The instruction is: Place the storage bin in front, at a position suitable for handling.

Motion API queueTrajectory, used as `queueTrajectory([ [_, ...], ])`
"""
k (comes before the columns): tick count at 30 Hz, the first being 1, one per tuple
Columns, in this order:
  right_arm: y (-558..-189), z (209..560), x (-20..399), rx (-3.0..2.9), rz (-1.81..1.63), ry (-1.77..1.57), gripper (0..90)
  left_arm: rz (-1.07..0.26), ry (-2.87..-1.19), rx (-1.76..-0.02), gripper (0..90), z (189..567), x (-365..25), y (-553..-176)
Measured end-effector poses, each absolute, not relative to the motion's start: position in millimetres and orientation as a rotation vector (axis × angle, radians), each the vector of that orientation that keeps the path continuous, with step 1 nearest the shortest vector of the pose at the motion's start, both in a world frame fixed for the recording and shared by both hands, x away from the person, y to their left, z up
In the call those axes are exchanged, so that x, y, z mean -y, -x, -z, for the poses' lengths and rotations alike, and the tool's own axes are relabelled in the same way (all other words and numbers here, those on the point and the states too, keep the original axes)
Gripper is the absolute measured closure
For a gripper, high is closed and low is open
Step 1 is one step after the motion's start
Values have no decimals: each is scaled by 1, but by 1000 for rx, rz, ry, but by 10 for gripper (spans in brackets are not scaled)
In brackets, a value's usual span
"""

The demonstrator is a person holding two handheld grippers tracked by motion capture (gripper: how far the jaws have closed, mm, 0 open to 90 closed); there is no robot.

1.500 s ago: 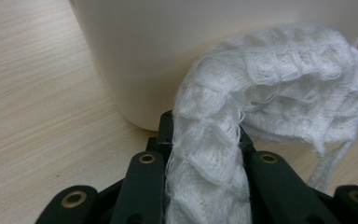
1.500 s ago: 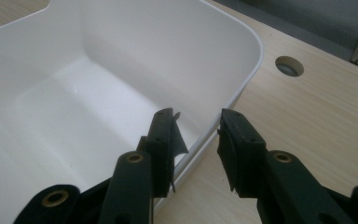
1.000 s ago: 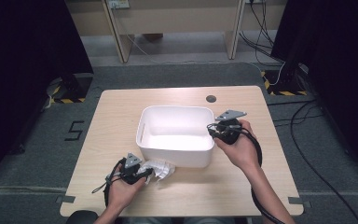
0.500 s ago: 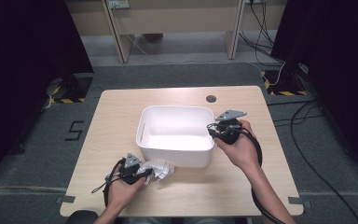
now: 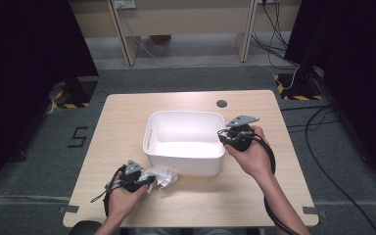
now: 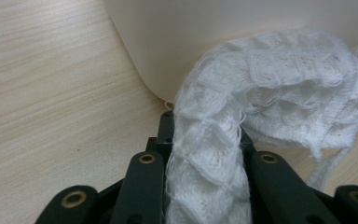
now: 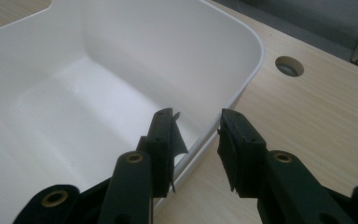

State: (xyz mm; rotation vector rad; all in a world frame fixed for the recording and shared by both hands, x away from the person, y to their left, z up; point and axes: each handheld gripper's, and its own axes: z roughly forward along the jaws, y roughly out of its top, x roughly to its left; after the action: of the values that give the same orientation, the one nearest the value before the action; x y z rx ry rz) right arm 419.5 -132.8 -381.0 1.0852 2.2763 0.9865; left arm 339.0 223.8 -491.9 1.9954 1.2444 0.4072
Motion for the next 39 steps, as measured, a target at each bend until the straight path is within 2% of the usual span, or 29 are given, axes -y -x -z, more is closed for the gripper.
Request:
queueTrajectory([
  [14, -419, 381, 133, -2274, -988, -1088, 666, -424, -1970, -1261, 733, 486, -230, -337],
  [32, -419, 381, 133, -2275, -983, -1085, 666, -508, -1897, -1162, 731, 434, -235, -328],
  [39, -419, 381, 132, -2275, -982, -1087, 666, -524, -1889, -1145, 730, 428, -235, -327],
])
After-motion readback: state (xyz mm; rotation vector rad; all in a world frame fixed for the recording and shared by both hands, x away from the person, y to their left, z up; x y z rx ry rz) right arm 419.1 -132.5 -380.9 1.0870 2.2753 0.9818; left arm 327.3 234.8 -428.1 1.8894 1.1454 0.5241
